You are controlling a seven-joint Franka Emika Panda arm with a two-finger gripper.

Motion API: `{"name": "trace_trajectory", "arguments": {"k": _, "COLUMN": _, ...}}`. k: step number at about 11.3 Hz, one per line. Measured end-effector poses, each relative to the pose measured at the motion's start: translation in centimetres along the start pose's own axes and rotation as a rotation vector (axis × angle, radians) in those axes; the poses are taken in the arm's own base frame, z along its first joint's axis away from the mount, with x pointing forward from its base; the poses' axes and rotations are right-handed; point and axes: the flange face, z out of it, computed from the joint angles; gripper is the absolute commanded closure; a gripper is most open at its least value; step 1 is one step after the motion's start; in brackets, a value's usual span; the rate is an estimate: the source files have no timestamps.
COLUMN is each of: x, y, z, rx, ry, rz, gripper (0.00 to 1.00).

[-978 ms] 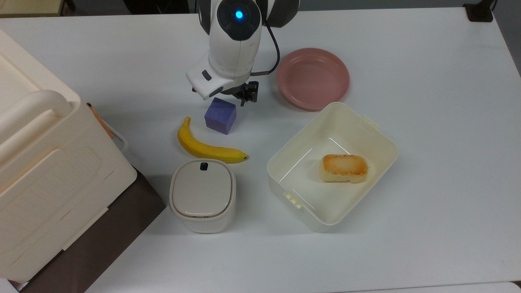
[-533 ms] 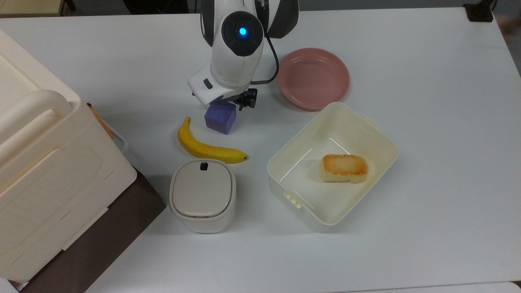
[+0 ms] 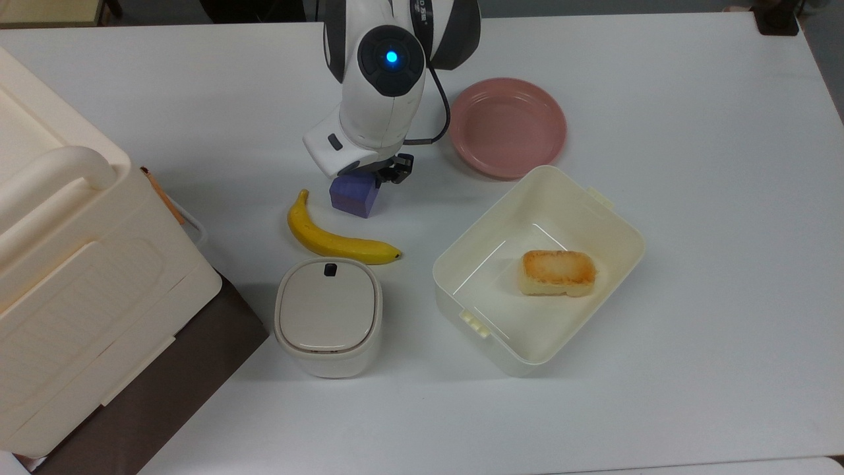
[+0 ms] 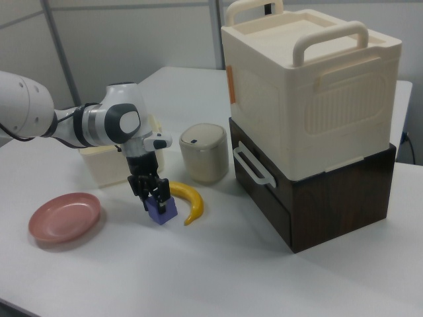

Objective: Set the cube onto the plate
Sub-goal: 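Close the gripper on the purple cube, then carry the purple cube over the pink plate and lower it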

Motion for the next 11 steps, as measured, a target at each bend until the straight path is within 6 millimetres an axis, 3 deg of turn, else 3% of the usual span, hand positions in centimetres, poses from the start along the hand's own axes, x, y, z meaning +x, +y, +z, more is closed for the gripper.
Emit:
{"name": "trace_trajectory", "arguments": {"k": 4, "x": 0.1, "y": -0.3, "z": -0.7, "rx": 0.002, "ry": 0.014, "rz": -0.003, "gripper": 0.78}}
{"name": "trace_trajectory", "arguments": {"k": 6, "x": -0.2, "y": -0.9, "z": -3.1, "rx": 0.009, "ry": 0.050, "rz": -0.015, "gripper": 0.78}}
{"name": "trace_trajectory", "arguments": {"k": 8, "x": -2.3, "y": -3.7, "z": -5.7, "rx": 0.002, "ry": 0.036, "rz": -0.069, "gripper": 0.81}}
{"name": "trace_trajectory", "arguments": {"k": 11, "x": -6.4, "y": -9.4, "z": -7.5, "rx": -0.028, "ry": -0.039, "rz": -0.186, "gripper": 0.81}}
